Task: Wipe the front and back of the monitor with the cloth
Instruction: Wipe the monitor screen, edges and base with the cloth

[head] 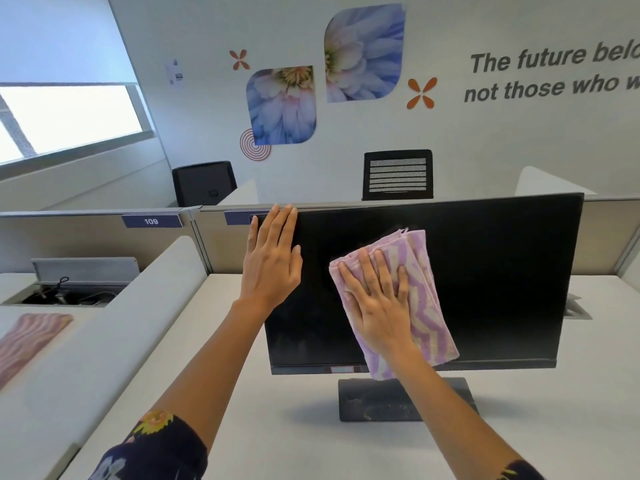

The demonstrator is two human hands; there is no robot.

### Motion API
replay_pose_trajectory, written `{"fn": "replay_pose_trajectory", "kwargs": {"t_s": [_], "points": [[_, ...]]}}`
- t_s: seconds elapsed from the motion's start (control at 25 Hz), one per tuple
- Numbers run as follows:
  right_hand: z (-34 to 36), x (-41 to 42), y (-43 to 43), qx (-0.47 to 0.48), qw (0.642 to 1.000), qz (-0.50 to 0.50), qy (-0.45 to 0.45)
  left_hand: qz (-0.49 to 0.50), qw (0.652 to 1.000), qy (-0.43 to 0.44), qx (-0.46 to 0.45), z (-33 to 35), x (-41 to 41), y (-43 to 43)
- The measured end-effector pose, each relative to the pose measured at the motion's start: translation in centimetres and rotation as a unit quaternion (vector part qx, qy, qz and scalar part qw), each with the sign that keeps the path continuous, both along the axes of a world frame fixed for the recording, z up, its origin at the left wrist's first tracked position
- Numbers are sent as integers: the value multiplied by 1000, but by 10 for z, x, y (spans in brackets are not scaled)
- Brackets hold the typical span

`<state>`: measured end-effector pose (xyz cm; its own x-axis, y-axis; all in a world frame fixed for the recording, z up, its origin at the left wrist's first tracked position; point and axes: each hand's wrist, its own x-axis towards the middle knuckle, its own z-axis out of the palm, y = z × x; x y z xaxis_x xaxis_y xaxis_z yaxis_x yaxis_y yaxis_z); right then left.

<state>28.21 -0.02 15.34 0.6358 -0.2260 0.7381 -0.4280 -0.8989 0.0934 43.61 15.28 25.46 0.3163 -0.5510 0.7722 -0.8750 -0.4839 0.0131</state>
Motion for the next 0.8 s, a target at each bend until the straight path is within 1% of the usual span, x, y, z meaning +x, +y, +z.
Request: {"fn": "replay_pose_trajectory", "kwargs": {"t_s": [0.2, 0.28, 0.36, 0.48, 0.6, 0.72, 0.8], "points": [[56, 13, -9, 92, 991, -53, -83, -18, 999, 29, -37, 1, -10, -5], [71, 29, 3, 95, 990, -49, -93, -18, 999, 27, -43, -1, -10, -4], [72, 45, 18, 69, 993, -20, -89, -13, 999, 27, -44, -2, -10, -3], [40, 48, 35, 7, 999, 27, -36, -12, 999, 32, -40, -4, -8, -3], [-13, 23, 37, -18, 999, 26, 14, -8, 999, 32, -35, -5, -9, -4], [-45, -11, 23, -22, 999, 6, 49, -7, 999, 31, -41, -7, -8, -5], [-32, -22, 6, 5, 999, -17, 47, -7, 998, 32, -46, -8, -7, -6]]}}
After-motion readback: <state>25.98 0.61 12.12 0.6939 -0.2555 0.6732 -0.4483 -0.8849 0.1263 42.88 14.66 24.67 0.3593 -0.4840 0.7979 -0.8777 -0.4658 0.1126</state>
